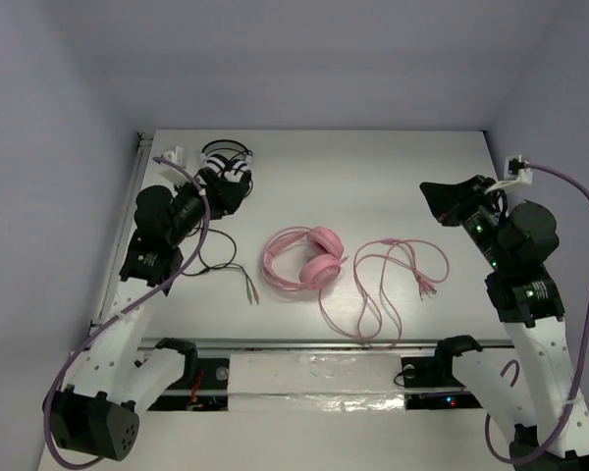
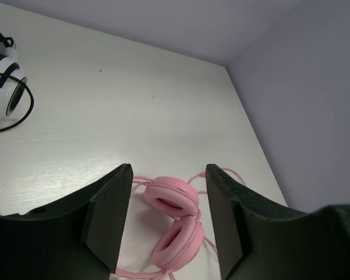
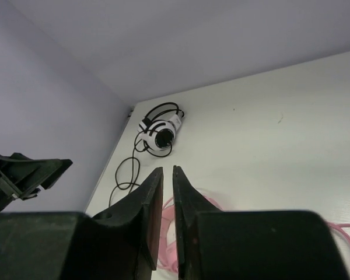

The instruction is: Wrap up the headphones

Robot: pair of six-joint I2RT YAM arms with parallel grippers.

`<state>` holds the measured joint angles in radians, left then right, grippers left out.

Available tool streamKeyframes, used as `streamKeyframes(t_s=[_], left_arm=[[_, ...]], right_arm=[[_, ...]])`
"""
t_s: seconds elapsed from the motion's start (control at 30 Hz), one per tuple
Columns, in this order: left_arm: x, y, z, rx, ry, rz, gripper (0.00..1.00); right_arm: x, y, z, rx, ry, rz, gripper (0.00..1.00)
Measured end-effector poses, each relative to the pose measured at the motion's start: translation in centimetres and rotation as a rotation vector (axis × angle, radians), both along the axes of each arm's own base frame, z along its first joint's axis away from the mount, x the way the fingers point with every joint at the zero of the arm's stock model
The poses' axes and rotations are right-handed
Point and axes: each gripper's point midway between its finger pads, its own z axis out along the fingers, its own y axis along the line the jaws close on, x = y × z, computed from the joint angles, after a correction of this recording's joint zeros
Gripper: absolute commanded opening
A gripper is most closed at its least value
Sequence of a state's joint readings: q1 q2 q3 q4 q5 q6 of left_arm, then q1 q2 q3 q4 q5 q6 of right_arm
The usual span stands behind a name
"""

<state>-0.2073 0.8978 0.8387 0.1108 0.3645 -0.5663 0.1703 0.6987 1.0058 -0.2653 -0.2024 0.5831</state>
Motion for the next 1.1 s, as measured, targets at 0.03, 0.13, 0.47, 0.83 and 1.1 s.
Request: streamKeyframes(t_s=[0.03,0.13,0.47,0.83,1.1], left_arm=[[0.1,0.0,-0.2,0.002,0.007,0.003,0.48],[0.4,0.3,-0.8,0.003,0.032,0.023,0.38],[0.3,-2.0,-3.8,0.063,0.124,0.050,0.00],[-2.7,-4.5,-15.4,0.381,0.380,0.204,0.00],[-5.1,-1.9,-22.2,0.490,0.529,0.286,0.21]], right_arm=[[-0.1,0.0,0.1,0.001,-0.003,0.000,0.16],[-0.1,0.0,0.0,-0.002,0.000,0.002,0.02],[0.0,0.6,-0.7,-0.009,0.028,0.038,0.00],[1.7,1.8,-4.5,-0.018,0.125,0.089,0.03],[1.4,2.5,-6.1,-0.004,0.157,0.135,0.33]])
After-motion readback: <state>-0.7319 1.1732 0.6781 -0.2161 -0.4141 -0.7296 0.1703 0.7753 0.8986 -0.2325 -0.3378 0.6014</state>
